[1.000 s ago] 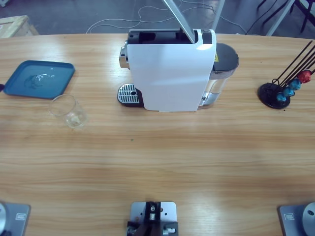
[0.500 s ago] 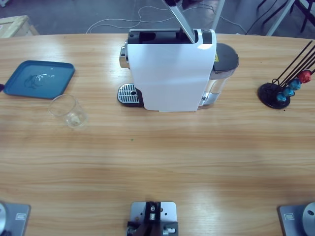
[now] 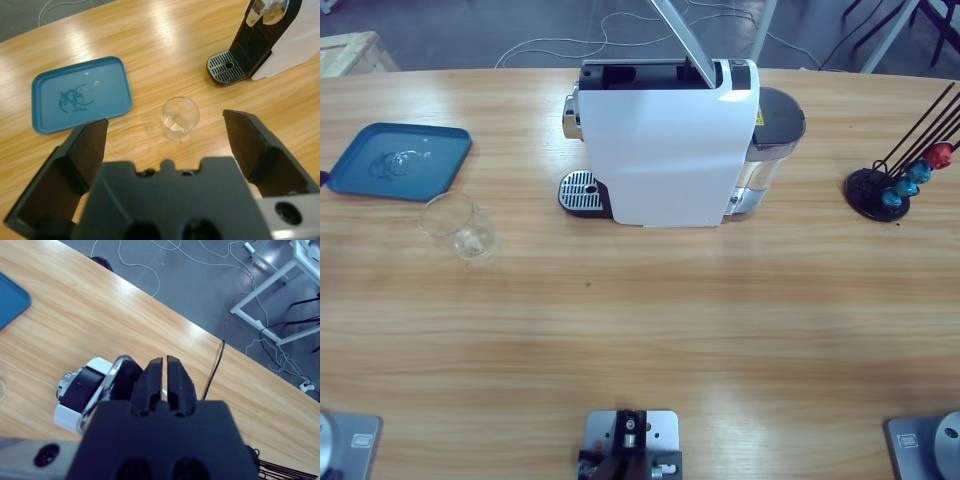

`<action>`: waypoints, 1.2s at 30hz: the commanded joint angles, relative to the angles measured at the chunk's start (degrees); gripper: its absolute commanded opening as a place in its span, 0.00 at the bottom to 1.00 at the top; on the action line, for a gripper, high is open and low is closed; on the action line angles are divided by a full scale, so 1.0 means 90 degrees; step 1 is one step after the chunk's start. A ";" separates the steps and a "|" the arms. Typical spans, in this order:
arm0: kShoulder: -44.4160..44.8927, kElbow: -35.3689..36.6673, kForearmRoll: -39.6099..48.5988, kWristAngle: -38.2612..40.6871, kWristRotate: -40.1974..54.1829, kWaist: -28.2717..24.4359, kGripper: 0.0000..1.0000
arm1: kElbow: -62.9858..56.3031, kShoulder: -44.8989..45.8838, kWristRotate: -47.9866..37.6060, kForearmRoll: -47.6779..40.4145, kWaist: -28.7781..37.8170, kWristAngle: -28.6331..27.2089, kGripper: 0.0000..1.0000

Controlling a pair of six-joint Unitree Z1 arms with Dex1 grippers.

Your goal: Pour coffee

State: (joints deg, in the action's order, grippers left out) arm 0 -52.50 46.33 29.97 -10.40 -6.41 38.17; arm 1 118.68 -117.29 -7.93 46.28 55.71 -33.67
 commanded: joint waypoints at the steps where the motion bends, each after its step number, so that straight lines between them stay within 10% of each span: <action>1: -0.0057 -0.0235 -0.0058 -0.0075 0.0068 0.0103 0.99 | -0.0422 -0.0540 -0.0404 0.0014 0.0367 -0.0116 0.00; 36: -0.0125 -0.0235 -0.0035 -0.0065 0.0064 0.0175 0.99 | -0.0590 -0.1258 -0.1161 -0.0547 0.0753 0.0400 0.00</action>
State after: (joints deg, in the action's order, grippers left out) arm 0 -52.51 46.33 29.97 -10.40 -6.41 39.16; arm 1 118.70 -122.34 -17.32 43.00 59.92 -32.40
